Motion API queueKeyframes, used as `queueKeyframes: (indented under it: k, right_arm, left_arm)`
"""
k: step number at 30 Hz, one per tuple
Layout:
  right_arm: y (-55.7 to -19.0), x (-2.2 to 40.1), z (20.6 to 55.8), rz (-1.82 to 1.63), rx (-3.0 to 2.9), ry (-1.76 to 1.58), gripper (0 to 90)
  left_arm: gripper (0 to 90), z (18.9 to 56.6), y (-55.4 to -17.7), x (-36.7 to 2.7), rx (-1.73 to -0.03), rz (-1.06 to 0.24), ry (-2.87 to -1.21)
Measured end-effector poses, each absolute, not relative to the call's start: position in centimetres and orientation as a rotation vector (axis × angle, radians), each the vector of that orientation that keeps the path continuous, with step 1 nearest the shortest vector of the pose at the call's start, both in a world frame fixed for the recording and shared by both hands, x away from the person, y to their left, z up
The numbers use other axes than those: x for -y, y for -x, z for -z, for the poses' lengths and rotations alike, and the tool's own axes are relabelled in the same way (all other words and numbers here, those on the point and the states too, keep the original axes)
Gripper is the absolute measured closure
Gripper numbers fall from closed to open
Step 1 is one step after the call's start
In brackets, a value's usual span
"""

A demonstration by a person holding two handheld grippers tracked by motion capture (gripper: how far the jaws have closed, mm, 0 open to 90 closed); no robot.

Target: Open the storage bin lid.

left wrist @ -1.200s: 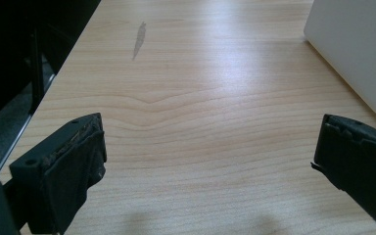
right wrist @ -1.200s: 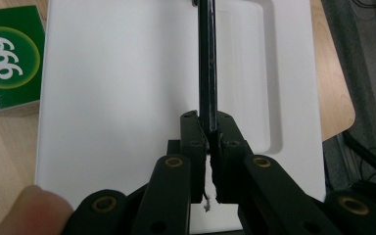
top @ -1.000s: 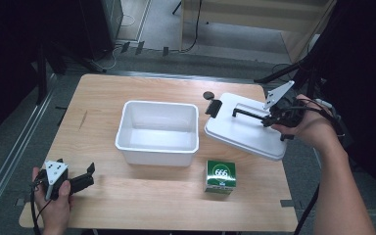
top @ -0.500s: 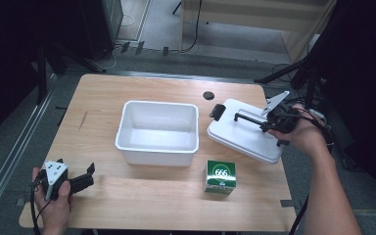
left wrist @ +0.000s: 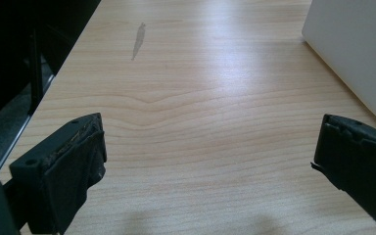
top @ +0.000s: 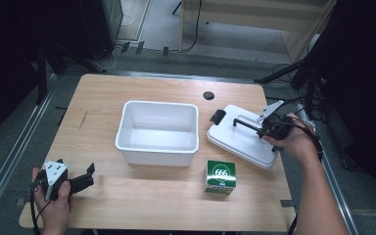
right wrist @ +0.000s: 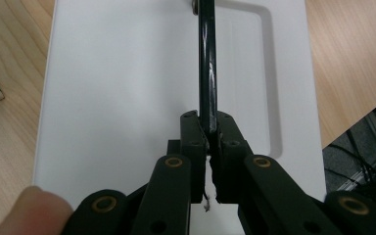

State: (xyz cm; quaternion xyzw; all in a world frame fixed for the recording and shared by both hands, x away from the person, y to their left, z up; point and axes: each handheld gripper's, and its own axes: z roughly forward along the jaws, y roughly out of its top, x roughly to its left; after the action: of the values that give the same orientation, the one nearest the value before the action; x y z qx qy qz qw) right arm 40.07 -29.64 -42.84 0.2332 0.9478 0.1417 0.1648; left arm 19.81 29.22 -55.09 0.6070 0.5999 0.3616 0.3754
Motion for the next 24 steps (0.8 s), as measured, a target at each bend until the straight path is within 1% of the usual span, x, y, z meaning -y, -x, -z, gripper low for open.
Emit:
queueKeyframes:
  k: [19,24]
  right_arm:
    - [-40.1,29.6,46.1,-0.405,-2.709,-0.701,85.5]
    - [-39.9,29.5,47.0,-0.356,-2.715,-0.692,84.1]
  left_arm:
    - [0.0,55.1,-19.8,-29.2,-1.537,-0.924,-1.553]
    - [0.0,55.1,-19.8,-29.2,-1.538,-0.921,-1.553]
